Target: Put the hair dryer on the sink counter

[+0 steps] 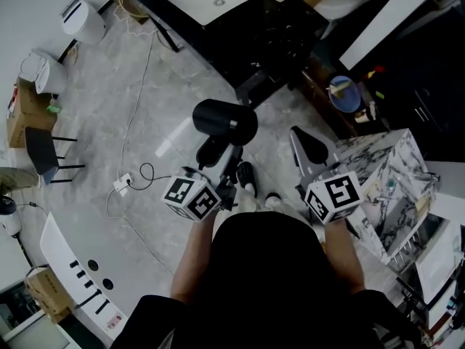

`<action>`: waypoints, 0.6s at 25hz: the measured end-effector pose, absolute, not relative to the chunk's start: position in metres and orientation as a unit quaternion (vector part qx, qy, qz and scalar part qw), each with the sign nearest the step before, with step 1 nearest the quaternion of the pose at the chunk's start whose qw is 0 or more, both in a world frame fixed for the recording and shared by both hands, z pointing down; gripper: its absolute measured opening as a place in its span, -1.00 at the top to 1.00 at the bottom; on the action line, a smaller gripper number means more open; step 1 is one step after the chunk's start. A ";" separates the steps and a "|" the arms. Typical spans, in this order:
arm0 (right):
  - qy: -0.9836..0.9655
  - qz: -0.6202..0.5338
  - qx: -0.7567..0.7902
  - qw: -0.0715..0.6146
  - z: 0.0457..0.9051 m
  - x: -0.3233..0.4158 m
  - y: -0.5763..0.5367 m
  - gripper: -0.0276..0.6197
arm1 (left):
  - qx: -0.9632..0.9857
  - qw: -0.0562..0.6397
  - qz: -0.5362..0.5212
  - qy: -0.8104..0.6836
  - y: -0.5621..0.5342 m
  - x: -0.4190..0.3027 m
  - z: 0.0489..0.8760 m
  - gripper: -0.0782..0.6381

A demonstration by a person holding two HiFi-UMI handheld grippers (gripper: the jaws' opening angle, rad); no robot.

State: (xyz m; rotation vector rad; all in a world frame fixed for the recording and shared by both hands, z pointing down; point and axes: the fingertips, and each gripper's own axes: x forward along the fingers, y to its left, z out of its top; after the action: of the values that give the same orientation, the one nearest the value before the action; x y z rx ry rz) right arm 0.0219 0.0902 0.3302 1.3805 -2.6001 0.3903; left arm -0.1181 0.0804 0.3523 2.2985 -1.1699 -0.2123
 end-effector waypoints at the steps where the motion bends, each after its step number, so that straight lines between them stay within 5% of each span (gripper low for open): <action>1: -0.869 0.133 0.468 0.087 0.331 0.020 0.084 0.89 | 0.856 0.276 -0.078 -0.429 0.074 -0.119 0.353 0.19; 15: -0.847 0.126 0.508 0.097 0.336 -0.006 0.034 0.89 | 0.877 0.297 -0.064 -0.372 0.023 -0.132 0.368 0.19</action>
State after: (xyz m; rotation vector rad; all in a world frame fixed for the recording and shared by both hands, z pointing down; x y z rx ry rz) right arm -0.0058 0.0337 0.3360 1.5038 -2.5077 0.3738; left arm -0.1324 0.0229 0.3680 2.3313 -0.9900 -0.1711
